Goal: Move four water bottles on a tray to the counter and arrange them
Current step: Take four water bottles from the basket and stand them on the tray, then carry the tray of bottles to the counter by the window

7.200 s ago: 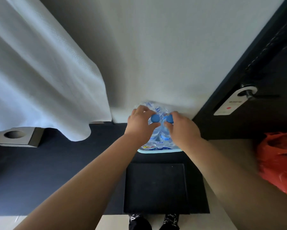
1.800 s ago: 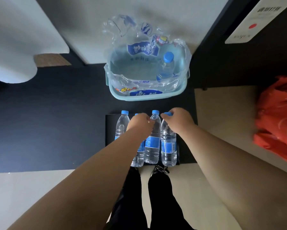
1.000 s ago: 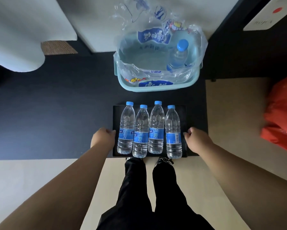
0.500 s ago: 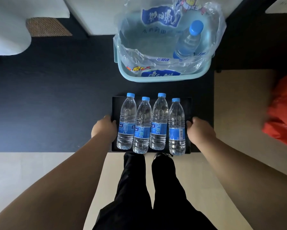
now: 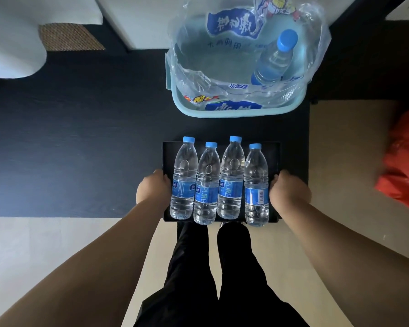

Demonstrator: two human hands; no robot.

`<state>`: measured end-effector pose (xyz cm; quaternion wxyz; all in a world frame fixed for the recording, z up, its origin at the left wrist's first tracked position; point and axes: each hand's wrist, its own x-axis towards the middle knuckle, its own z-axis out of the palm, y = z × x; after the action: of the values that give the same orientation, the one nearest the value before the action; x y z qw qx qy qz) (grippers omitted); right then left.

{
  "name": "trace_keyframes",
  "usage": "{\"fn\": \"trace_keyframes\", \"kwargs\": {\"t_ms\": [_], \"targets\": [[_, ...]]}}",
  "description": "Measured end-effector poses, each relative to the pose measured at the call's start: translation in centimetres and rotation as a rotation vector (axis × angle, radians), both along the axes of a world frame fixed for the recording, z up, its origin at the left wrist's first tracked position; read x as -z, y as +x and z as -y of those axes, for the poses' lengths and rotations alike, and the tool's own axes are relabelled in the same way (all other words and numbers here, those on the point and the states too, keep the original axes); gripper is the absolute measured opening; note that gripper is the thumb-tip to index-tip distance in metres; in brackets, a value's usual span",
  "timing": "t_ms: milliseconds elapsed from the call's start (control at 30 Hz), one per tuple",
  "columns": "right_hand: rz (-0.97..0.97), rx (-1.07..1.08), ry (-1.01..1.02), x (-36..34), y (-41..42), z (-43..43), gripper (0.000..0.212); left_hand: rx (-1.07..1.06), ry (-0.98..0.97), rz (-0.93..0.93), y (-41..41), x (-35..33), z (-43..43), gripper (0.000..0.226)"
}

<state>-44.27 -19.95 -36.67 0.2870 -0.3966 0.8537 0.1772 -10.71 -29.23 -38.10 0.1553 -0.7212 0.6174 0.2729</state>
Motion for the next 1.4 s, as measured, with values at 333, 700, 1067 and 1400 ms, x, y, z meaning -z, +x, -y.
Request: {"fn": "trace_keyframes", "kwargs": {"t_ms": [333,700,1067,1400], "targets": [[0.160,0.169,-0.095,-4.1,-0.2,-1.4,0.030,-0.063,-0.048,-0.055,-0.2,-3.8,-0.1,0.023],[0.302,0.172,-0.403,-14.5,-2.1,1.0,0.035,-0.124,-0.238,-0.156,-0.6,-15.0,1.2,0.028],[0.347,0.058,-0.727,-26.5,-3.5,6.6,0.034,-0.212,-0.519,-0.270,0.0,-28.7,2.6,0.024],[0.351,-0.079,-0.782,-36.7,-0.3,10.6,0.032,-0.396,-0.713,-0.244,4.0,-37.0,0.2,0.028]]}}
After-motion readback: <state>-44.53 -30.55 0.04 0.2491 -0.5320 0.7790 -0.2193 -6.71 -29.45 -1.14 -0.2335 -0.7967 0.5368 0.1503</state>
